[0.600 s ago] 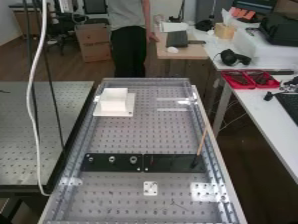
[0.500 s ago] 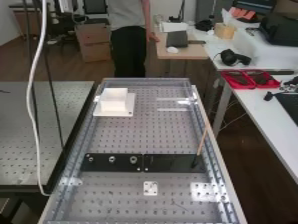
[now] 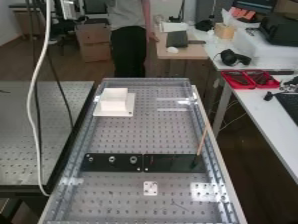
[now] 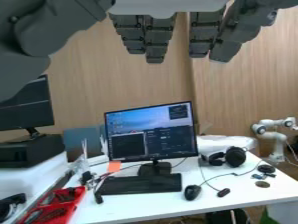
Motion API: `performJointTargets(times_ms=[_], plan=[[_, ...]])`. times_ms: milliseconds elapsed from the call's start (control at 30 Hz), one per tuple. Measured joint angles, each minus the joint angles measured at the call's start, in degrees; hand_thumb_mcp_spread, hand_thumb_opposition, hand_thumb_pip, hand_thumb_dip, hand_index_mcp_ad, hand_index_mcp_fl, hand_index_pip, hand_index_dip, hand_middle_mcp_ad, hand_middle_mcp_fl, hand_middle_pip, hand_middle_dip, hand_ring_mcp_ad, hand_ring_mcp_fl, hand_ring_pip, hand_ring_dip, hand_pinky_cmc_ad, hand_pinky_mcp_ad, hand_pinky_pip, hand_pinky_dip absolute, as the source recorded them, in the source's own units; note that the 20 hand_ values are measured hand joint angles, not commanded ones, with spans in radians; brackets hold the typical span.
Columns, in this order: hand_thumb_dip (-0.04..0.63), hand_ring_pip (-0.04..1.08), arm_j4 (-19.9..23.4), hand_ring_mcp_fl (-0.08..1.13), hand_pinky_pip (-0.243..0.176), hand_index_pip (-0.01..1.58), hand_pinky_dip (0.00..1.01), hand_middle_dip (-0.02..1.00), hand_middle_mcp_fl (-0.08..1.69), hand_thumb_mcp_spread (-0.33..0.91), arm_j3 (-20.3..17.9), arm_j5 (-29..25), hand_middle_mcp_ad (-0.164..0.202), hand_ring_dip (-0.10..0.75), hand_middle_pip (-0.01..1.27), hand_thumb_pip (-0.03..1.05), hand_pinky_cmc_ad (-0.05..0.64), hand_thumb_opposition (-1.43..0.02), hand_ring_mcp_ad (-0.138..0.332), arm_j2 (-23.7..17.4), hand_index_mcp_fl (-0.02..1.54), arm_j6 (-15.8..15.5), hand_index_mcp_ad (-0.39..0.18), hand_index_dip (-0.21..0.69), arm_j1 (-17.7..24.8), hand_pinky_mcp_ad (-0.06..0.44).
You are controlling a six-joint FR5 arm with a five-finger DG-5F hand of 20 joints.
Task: Grab the pcb board and place it in the clear container
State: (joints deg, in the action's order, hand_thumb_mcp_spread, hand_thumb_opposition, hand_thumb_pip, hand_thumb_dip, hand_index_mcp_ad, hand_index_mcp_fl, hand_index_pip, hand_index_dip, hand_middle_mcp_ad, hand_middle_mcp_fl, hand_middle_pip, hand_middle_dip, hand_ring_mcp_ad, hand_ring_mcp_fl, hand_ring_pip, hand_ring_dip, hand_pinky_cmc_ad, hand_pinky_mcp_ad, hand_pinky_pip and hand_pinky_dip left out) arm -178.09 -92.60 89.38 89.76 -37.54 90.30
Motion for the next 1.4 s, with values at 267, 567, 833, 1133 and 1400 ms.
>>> performJointTargets(times_ms=[267,567,833,1133,1400], plan=[[0.010,0.09,2.74,0.00,-0.093,0.07,0.28,0.04,0.00,0.14,-1.87,-0.17,0.026,-0.049,0.14,0.10,0.230,-0.63,0.202,0.70,0.00,1.09,0.021,0.016,0.01,0.162],[0.010,0.09,9.52,0.00,-0.101,0.07,0.29,0.04,0.01,0.16,-6.87,-5.65,0.026,-0.049,0.14,0.11,0.244,-0.64,0.199,2.16,0.00,1.25,0.024,0.016,1.21,0.169],[0.009,0.09,13.51,0.00,-0.106,0.07,0.30,0.04,0.01,0.19,-10.78,-13.54,0.026,-0.049,0.14,0.13,0.244,-0.65,0.199,5.07,0.00,2.64,0.026,0.016,3.05,0.166],[0.009,0.09,16.72,0.00,-0.106,0.07,0.31,0.04,0.01,0.21,-13.81,-19.43,0.028,-0.049,0.14,0.14,0.248,-0.65,0.208,8.74,0.00,8.17,0.030,0.065,4.69,0.164],[0.009,0.09,20.52,0.00,-0.110,0.07,0.31,0.04,0.00,0.21,-16.28,-27.78,0.037,-0.049,0.14,0.14,0.250,-0.65,0.215,9.54,0.00,12.43,0.033,0.113,6.90,0.166]])
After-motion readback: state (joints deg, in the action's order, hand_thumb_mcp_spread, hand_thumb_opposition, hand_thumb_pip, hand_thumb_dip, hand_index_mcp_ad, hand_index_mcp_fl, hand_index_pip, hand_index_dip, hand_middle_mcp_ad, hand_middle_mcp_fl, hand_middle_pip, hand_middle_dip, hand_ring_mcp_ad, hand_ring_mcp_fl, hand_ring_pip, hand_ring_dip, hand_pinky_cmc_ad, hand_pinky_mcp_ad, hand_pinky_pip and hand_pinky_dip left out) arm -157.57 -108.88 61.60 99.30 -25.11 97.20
